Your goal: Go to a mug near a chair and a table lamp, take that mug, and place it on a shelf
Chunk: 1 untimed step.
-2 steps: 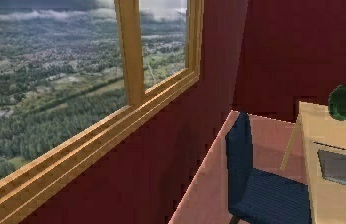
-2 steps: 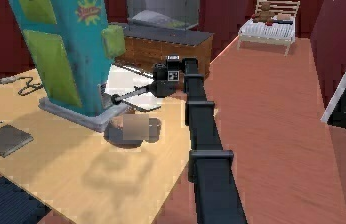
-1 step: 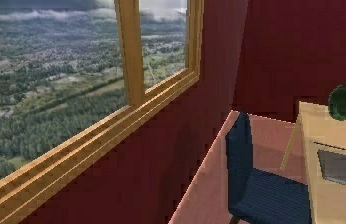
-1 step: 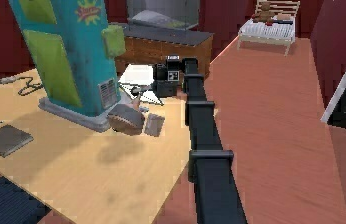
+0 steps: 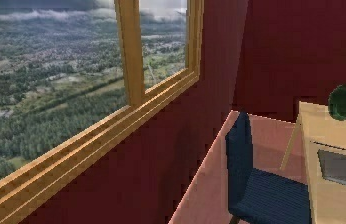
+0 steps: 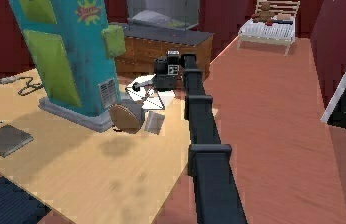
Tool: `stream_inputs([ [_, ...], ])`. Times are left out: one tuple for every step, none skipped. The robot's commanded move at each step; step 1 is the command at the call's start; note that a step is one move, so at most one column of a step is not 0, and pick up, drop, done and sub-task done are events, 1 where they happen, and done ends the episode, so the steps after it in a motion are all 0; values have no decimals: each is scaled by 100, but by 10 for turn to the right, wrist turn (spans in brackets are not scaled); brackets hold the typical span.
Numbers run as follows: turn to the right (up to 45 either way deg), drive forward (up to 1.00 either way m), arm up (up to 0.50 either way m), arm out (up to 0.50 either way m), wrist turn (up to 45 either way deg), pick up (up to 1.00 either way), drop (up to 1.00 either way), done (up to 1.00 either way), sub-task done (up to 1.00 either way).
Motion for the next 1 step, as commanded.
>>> stream_inputs([
  [0, 0, 0, 0, 0, 100, 0, 0, 0],
])
